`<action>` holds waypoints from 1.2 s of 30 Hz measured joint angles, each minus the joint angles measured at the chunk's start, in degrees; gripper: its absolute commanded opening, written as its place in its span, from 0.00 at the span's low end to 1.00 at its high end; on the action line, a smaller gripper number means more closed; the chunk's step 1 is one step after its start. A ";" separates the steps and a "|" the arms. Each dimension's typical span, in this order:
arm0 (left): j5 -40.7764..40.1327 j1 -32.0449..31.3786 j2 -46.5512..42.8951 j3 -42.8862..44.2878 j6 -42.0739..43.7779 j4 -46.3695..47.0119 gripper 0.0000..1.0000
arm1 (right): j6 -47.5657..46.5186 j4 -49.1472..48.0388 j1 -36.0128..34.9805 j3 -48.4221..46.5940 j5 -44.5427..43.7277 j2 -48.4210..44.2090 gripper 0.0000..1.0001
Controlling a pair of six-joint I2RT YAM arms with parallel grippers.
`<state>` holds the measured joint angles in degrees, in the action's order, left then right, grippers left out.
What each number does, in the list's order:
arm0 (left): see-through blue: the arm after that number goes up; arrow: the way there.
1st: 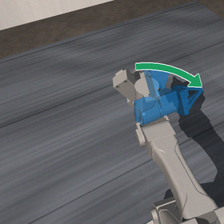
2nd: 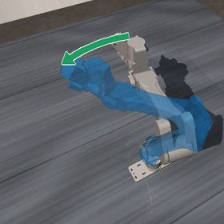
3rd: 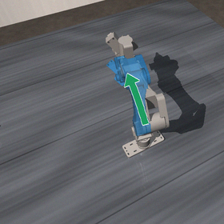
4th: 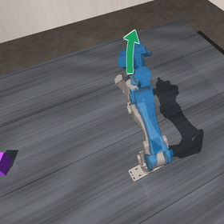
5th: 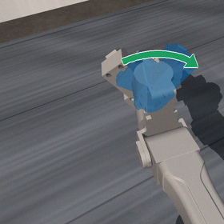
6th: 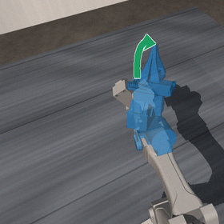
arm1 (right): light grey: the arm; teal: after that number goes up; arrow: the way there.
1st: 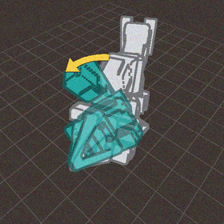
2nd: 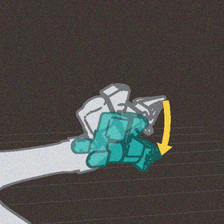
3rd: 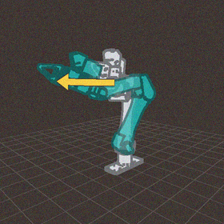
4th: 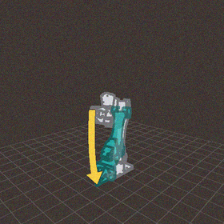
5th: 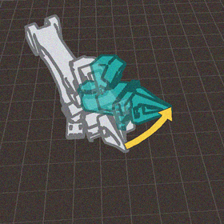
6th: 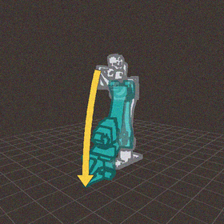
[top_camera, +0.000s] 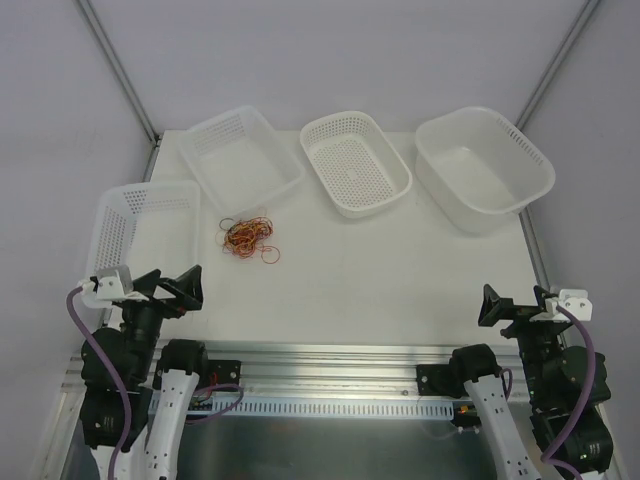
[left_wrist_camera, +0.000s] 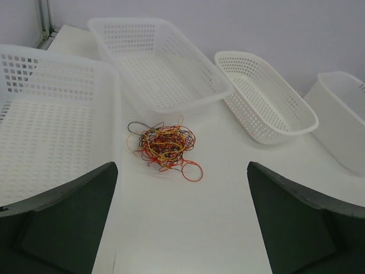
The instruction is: Untangle the cables
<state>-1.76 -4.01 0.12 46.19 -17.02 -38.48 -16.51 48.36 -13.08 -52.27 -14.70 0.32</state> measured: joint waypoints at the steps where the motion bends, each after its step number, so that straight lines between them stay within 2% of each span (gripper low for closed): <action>1: 0.07 0.00 0.00 -0.26 -0.22 0.00 0.99 | 0.00 0.00 0.00 0.00 0.17 0.00 0.97; 15: 1.97 0.00 1.68 -5.20 -10.19 -0.07 0.99 | 1.75 1.70 0.09 0.42 9.86 0.00 0.97; 18: 4.39 0.00 8.85 -4.74 -13.16 0.15 0.99 | 3.39 1.68 0.09 0.39 10.47 0.20 0.97; 28: 10.67 0.00 44.00 0.63 -18.69 1.09 0.99 | 9.03 1.55 0.15 0.94 18.14 8.07 0.97; 32: 10.43 -0.28 54.58 3.98 -20.02 3.58 0.99 | 11.02 1.49 0.15 2.89 20.26 10.23 0.97; 36: 6.43 -2.80 62.64 6.75 -20.22 5.97 0.99 | 12.98 0.28 0.15 5.73 22.73 11.26 0.97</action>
<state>4.67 -6.81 62.76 52.95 -37.23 -32.51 -3.53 48.64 -12.93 -46.54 8.03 11.57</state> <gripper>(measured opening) 0.992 0.969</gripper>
